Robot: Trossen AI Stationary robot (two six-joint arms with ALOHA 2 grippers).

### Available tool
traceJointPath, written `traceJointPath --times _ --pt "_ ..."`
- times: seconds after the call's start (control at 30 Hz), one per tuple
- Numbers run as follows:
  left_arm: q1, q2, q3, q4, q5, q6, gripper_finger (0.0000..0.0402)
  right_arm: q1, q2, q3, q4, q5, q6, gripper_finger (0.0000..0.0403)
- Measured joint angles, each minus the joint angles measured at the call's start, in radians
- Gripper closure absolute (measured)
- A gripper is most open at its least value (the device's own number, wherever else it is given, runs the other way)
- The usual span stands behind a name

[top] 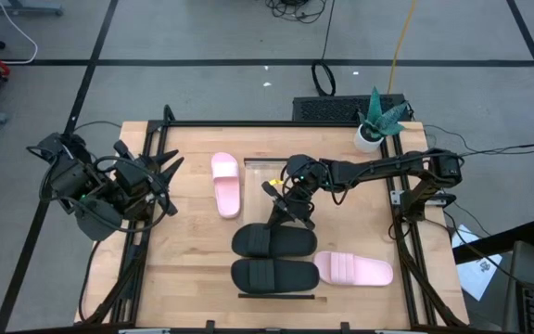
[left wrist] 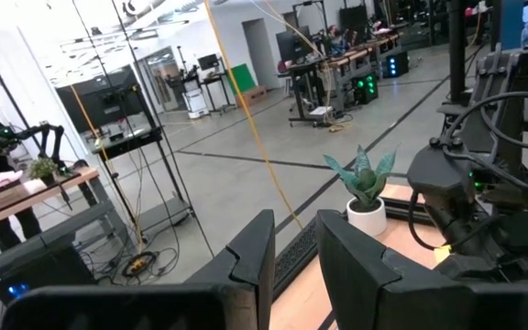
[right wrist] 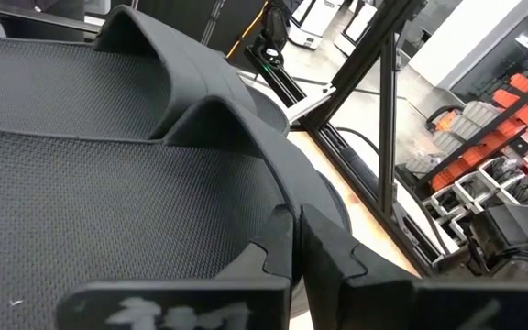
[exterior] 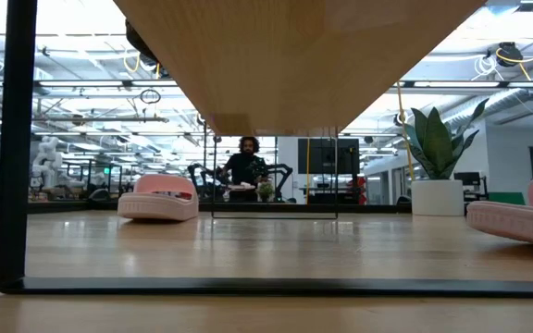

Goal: Pick and place slides into the shelf
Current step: Put the black slides on the shelf

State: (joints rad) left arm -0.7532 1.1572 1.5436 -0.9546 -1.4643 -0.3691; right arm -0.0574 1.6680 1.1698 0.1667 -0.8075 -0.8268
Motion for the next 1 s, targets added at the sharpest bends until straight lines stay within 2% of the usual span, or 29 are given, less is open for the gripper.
traceJointPath --times 1.0 --pt "0.000 0.000 0.000 -0.014 0.000 -0.002 0.0314 -0.015 0.000 0.002 -0.074 -0.030 -0.034 0.0403"
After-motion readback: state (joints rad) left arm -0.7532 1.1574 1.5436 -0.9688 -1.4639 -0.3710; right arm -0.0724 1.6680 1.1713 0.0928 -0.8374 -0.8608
